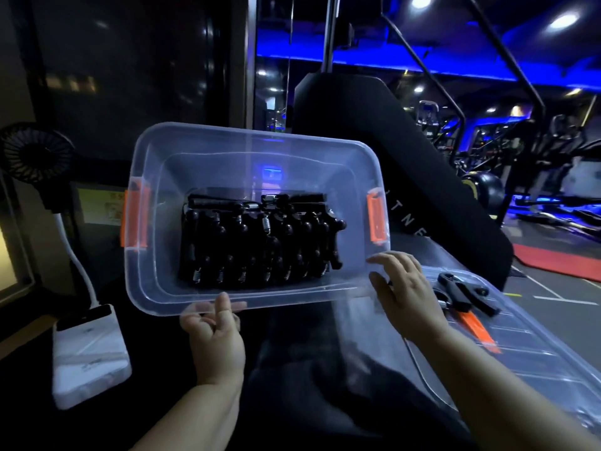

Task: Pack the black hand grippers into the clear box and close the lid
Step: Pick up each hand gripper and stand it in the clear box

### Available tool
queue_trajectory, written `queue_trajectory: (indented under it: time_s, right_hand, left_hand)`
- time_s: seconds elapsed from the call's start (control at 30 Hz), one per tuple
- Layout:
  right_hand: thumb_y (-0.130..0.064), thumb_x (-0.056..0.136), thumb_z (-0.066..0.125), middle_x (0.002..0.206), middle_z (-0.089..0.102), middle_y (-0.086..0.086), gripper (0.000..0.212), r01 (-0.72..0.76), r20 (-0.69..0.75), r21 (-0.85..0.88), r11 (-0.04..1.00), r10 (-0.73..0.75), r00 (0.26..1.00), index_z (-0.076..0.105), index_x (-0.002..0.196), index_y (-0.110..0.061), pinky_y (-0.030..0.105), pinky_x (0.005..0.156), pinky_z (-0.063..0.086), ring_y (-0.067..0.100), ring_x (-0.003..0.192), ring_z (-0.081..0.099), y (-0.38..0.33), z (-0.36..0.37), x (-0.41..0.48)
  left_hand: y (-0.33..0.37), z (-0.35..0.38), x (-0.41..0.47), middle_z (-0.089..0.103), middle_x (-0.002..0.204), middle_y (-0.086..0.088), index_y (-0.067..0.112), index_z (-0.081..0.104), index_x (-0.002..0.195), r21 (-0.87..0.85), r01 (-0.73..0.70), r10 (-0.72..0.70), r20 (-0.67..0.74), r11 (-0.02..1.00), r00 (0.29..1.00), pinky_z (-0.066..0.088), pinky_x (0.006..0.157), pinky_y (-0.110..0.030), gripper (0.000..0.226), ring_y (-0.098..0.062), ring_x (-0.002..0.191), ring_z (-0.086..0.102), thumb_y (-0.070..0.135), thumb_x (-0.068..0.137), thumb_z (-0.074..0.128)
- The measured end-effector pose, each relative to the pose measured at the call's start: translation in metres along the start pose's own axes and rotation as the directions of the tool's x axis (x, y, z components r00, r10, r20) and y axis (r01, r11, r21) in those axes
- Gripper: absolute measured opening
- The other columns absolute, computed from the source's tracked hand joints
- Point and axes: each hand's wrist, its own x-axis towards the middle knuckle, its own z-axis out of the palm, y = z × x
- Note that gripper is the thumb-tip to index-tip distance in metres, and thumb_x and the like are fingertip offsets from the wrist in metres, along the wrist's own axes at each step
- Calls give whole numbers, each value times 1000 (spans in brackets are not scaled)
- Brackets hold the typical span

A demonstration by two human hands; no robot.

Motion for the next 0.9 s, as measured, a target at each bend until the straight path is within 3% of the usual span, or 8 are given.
queue_trajectory:
  time_s: [0.1,0.17,0.3,0.4,0.7,0.9]
  right_hand:
    - [-39,92,41,114,60,6,41,-144,-11,-45,989,144,990,62,114,-11,28,90,35,21,110,47,21,-13,-11]
    - [-34,94,50,121,58,8,35,-289,74,-133,948,301,951,59,120,-12,31,96,31,27,117,46,39,-16,-15]
    - [-41,96,44,138,47,10,43,-572,285,-282,770,637,716,45,133,-18,39,106,29,29,132,33,71,-9,-27]
    - [-48,94,42,142,44,9,46,-600,371,-356,716,698,612,42,130,-19,43,107,31,28,134,32,85,-1,-35]
    - [-72,79,44,128,54,2,56,-581,232,-523,624,760,607,47,117,-31,48,102,28,25,124,45,71,-4,-34]
    - [-77,72,51,105,61,1,56,-483,250,-586,650,713,656,48,106,-33,43,93,29,25,108,55,50,-8,-33]
  left_hand:
    - [0,1,-1,66,78,-9,27,29,86,0,-8,8,-5,1000,1000,39,55,-19,20,-1,47,46,22,99,44]
    - [1,1,-2,66,77,-8,24,29,89,16,-16,16,1,1000,1000,39,58,-23,18,-2,48,45,23,99,43]
    - [1,1,-3,66,78,-8,28,28,86,27,-21,21,-3,999,1000,38,58,-25,20,-2,47,45,24,99,43]
    - [1,1,-3,66,77,-8,28,28,85,34,-28,28,-6,999,1000,38,57,-25,21,-1,46,45,23,100,43]
    - [-1,3,-2,65,75,-6,29,28,85,34,-42,43,-17,999,999,37,56,-24,22,0,44,44,23,100,43]
    - [-2,2,-1,65,75,-7,29,27,85,26,-43,43,-18,999,999,38,51,-15,23,-1,44,44,21,99,43]
